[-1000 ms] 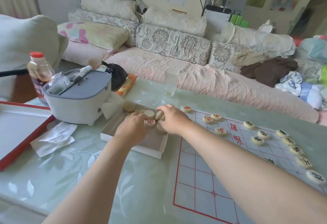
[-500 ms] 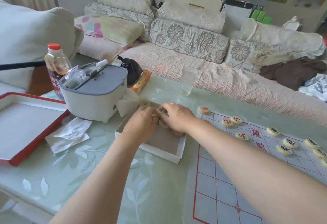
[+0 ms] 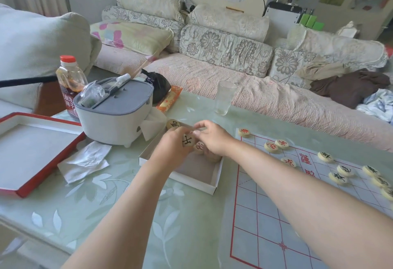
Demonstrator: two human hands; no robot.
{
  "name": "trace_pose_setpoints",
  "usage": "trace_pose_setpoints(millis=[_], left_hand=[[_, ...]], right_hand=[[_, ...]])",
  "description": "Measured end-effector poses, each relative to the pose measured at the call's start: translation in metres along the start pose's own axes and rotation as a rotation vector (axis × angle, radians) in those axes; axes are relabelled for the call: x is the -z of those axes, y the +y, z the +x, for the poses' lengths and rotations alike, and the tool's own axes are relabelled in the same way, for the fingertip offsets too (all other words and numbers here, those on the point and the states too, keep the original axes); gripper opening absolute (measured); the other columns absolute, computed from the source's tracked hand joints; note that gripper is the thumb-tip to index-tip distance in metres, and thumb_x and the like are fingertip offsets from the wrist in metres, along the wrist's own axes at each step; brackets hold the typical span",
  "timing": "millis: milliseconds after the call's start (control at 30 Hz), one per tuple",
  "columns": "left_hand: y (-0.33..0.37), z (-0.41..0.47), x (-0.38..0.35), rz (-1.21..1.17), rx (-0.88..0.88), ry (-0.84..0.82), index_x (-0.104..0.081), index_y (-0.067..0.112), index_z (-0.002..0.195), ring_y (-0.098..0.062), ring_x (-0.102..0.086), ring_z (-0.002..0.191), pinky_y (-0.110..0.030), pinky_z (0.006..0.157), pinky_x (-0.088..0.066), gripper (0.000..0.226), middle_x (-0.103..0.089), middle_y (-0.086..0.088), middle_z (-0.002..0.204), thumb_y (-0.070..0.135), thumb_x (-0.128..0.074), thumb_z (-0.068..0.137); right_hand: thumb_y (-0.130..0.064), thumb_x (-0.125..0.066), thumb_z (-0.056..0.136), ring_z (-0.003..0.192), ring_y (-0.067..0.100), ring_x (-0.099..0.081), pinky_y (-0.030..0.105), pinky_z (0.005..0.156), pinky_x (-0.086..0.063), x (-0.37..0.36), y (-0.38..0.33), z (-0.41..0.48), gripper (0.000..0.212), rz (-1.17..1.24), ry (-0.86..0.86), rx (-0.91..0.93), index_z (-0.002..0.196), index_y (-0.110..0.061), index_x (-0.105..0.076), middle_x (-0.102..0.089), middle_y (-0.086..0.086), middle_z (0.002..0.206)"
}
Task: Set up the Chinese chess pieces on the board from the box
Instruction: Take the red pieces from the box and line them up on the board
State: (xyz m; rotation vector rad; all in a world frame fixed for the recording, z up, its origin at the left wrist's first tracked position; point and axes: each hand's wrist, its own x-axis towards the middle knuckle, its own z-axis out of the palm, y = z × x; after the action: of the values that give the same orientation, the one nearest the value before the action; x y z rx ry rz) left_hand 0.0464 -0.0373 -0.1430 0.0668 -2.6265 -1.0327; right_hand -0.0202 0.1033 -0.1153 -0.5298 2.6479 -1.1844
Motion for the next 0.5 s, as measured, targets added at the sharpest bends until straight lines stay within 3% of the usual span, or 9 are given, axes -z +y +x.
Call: trace_pose_setpoints(millis=[100, 200, 333, 500], left_hand=[[-0.006, -0.001, 0.004, 0.088, 0.028, -0.004, -0.057, 0.015, 0.128, -0.024, -0.053, 0.105, -0.022, 0.082, -0.037, 0.053, -0.050, -0.009, 0.126, 0.023, -0.075, 0.079], [-0.008, -0.002, 0.008, 0.123, 0.036, -0.021, -0.057, 0.018, 0.129, -0.024, -0.052, 0.112, -0.027, 0.091, -0.040, 0.051, -0.051, -0.007, 0.127, 0.025, -0.072, 0.081], [-0.008, -0.003, 0.010, 0.140, 0.037, -0.038, -0.057, 0.021, 0.130, -0.024, -0.051, 0.116, -0.031, 0.096, -0.042, 0.050, -0.052, -0.007, 0.128, 0.030, -0.070, 0.082], [-0.006, 0.000, 0.013, 0.134, 0.040, -0.037, -0.056, 0.014, 0.129, -0.024, -0.051, 0.111, -0.027, 0.089, -0.039, 0.055, -0.054, -0.008, 0.122, 0.026, -0.074, 0.078]], right_hand=[[-0.019, -0.059, 0.095, 0.095, 0.012, -0.061, 0.025, 0.082, -0.043, 0.011, 0.003, 0.000, 0.032, -0.281, 0.011, 0.077, 0.126, -0.024, -0.057, -0.065, -0.005, 0.110], [-0.027, -0.064, 0.090, 0.114, 0.018, -0.059, 0.028, 0.093, -0.046, 0.011, 0.008, -0.004, 0.038, -0.574, -0.108, 0.111, 0.127, -0.027, -0.056, -0.062, -0.004, 0.125], [-0.045, -0.061, 0.089, 0.113, 0.021, -0.058, 0.030, 0.087, -0.046, 0.001, 0.011, -0.004, 0.022, -0.766, -0.090, 0.170, 0.108, -0.035, -0.058, -0.061, -0.003, 0.123], [-0.045, -0.062, 0.088, 0.107, 0.020, -0.058, 0.029, 0.081, -0.043, 0.003, 0.007, -0.009, 0.021, -0.686, -0.094, 0.207, 0.105, -0.032, -0.060, -0.061, -0.003, 0.116]])
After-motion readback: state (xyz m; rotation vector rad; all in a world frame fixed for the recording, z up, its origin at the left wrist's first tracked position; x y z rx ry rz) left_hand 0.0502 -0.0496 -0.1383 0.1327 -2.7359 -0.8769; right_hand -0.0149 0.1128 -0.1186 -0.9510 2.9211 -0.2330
